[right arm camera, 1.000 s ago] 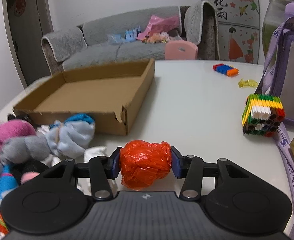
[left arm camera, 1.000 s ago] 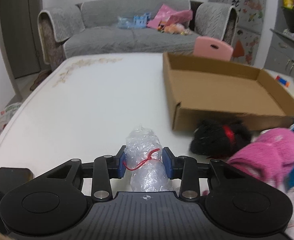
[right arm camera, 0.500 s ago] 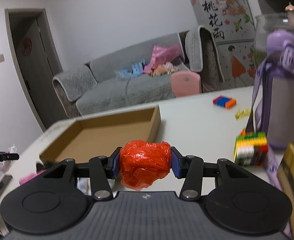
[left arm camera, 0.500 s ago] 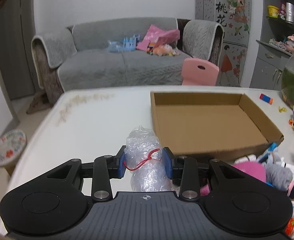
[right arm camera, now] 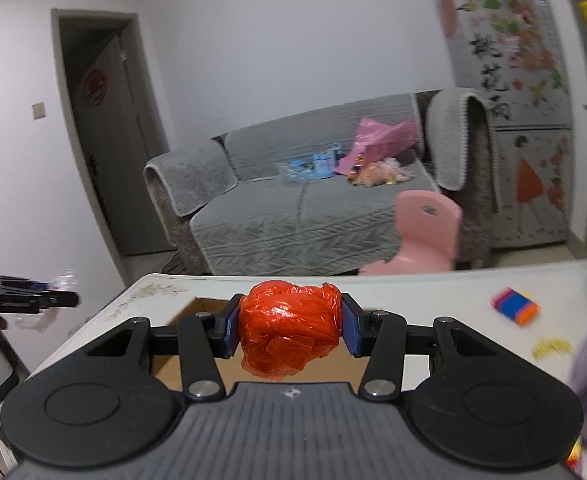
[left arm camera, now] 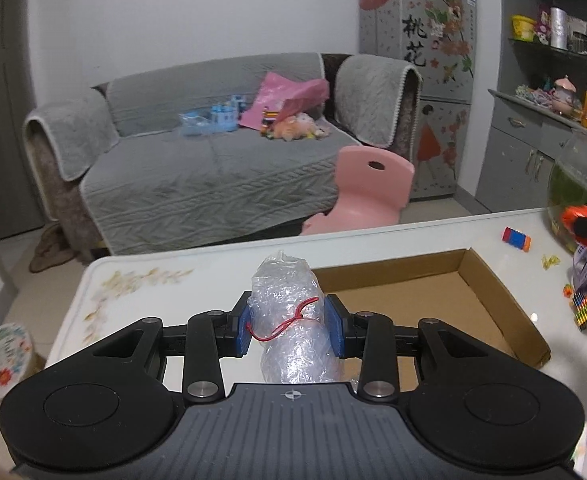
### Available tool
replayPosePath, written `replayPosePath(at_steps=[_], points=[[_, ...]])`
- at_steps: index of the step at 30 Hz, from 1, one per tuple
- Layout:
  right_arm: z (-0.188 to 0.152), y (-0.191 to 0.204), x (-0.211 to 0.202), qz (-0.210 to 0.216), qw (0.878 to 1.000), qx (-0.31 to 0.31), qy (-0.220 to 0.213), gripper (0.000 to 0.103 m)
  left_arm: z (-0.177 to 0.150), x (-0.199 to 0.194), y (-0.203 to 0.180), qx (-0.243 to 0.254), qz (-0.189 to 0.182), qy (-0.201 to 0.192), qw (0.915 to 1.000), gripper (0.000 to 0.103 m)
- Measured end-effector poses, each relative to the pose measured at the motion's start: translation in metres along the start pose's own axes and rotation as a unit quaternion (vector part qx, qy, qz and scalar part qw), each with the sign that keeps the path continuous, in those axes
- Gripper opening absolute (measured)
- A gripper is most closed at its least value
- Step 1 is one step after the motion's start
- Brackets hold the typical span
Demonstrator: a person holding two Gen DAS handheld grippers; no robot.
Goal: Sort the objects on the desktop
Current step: 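Carry both bundles over the cardboard box and open both tools to drop them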
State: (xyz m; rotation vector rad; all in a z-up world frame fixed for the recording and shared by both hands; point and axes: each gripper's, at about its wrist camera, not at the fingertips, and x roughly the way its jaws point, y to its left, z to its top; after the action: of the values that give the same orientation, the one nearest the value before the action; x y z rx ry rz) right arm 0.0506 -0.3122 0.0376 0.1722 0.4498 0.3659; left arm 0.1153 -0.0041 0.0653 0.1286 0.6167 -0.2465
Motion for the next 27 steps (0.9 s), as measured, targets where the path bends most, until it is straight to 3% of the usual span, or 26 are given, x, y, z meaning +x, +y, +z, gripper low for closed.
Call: replayPosePath(at_steps=[7, 14, 20, 27], points=[[0.018, 0.014, 0.057, 0.044, 0.998, 0.009, 0.045, 0.045, 0.024, 0.066, -0.016, 0.025, -0.015, 0.048, 0.9984, 0.044], [0.015, 0.027, 0.119, 0.044, 0.994, -0.001, 0.102, 0.045, 0.019, 0.125, -0.025, 0.036, -0.035, 0.095, 0.9942, 0.044], [-0.001, 0.035, 0.160, 0.032, 0.987, 0.004, 0.154, 0.045, 0.006, 0.167, -0.028, 0.058, -0.025, 0.132, 0.9893, 0.044], [-0.013, 0.040, 0.199, 0.023, 0.980, 0.009, 0.196, 0.045, -0.002, 0.198, -0.019, 0.049, -0.019, 0.155, 0.9865, 0.044]])
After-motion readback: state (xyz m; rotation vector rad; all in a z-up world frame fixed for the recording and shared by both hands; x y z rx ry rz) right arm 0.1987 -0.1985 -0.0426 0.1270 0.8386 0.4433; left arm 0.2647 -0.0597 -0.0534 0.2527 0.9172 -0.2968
